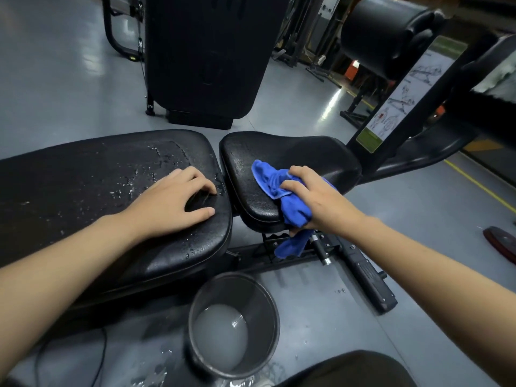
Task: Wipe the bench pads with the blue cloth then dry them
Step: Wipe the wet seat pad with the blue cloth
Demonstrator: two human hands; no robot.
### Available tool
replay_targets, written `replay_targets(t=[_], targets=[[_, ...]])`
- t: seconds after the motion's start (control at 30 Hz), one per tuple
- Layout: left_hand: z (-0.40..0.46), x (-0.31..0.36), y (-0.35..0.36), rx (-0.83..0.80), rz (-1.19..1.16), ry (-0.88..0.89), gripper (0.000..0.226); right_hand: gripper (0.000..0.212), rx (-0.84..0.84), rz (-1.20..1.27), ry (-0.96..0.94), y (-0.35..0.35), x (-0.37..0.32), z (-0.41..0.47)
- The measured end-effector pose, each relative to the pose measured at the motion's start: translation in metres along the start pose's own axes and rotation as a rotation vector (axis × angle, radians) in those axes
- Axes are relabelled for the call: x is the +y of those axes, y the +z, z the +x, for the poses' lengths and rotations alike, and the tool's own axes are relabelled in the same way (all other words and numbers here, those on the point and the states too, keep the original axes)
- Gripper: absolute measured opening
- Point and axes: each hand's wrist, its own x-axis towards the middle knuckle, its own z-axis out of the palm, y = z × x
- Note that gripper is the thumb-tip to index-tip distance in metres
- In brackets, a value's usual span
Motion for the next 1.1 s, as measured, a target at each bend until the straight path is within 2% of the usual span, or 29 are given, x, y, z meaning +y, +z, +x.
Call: replay_targets(t=[0.23,0.37,0.5,0.67,0.83,0.97,1.1], targets=[[0.003,0.002,-0.001,-0.006,0.002,-0.012,0.051,0.092,0.024,-0.086,-0.055,0.013,-0.033,0.017],[0.003,0.001,0.000,0.002,-0.008,-0.023,0.050,0.100,0.007,-0.076,-0.020,0.012,-0.025,0.010],[0.002,0.001,0.002,0.002,-0.007,-0.025,0.045,0.093,0.003,-0.059,0.017,0.006,-0.005,-0.001],[0.000,0.000,0.003,0.009,0.015,-0.020,0.045,0.101,0.035,0.012,0.196,-0.003,0.039,-0.022],[0.001,0.002,0.003,0.018,0.015,-0.025,0.034,0.110,0.064,0.124,0.350,-0.002,0.069,-0.031],[0.001,0.003,0.002,0.021,0.003,-0.034,0.044,0.105,0.075,0.175,0.416,-0.006,0.082,-0.031],[-0.002,0.003,0.002,0.018,0.007,-0.041,0.044,0.095,0.108,0.227,0.508,-0.011,0.093,-0.033]])
